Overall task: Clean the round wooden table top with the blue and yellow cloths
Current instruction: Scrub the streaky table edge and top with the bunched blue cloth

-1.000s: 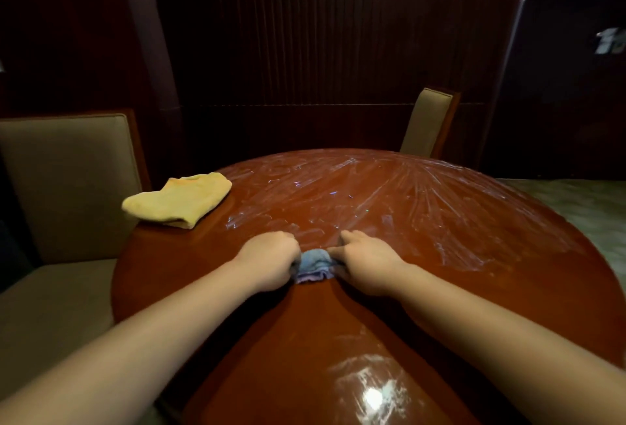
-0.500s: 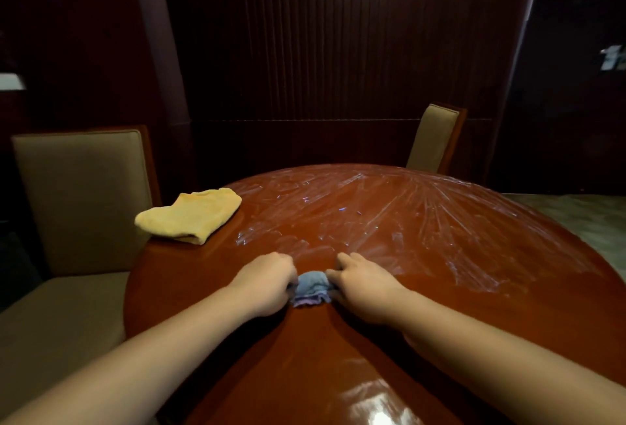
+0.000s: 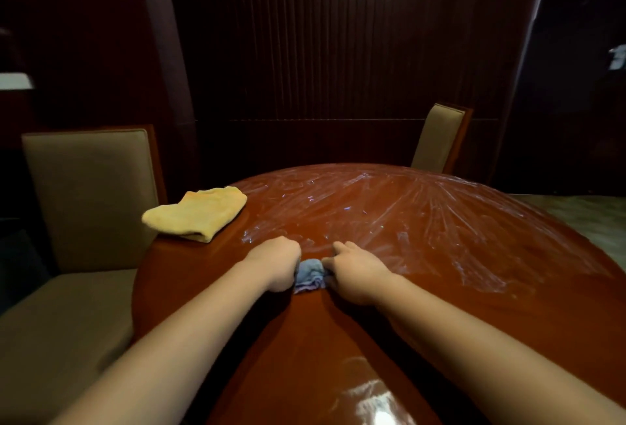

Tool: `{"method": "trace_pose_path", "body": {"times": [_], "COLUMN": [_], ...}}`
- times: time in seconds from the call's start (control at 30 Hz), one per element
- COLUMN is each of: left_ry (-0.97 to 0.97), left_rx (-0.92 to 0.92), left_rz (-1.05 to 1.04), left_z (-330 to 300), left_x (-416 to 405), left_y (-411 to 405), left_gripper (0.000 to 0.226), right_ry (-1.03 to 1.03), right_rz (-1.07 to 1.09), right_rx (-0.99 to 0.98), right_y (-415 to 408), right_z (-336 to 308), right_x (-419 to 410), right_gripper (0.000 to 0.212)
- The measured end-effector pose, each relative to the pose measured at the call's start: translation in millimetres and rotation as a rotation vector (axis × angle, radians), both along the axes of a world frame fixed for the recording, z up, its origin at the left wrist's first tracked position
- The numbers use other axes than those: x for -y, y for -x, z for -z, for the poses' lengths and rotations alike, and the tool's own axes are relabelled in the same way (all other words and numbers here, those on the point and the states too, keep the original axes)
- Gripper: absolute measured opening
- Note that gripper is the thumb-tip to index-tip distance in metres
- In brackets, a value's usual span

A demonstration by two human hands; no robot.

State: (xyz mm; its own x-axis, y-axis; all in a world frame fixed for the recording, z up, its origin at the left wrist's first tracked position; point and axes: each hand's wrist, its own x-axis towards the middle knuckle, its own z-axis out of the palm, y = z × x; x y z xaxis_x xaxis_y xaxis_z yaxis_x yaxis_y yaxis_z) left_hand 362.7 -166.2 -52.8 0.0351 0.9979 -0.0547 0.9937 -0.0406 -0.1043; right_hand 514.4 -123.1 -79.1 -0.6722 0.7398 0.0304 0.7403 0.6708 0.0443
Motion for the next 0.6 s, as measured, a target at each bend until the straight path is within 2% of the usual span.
{"method": "trace_pose_path", "body": {"times": [0.13,0.33,0.6], "left_ry": [0.017,-0.055,-0.071], "left_rx": [-0.029,-0.044,-0.024], "left_rz": [0.01,-0.11,-0.138], "left_z": [-4,-1,1], "left_x": [7,-19,-77], "left_y": [-4,-2,32], "left_gripper": [0.005,0.019,0.018], "right_ry": [-0.047,-0.058,-0.055], "right_rz": [-0.022,0.035,0.058], "right_rx": [0.016,0.0,-0.015], "right_y": [-2,25,55], "right_z": [-1,0,2], "right_x": [6,-30,-90], "right_gripper": [0.029,0.03,0.03]}}
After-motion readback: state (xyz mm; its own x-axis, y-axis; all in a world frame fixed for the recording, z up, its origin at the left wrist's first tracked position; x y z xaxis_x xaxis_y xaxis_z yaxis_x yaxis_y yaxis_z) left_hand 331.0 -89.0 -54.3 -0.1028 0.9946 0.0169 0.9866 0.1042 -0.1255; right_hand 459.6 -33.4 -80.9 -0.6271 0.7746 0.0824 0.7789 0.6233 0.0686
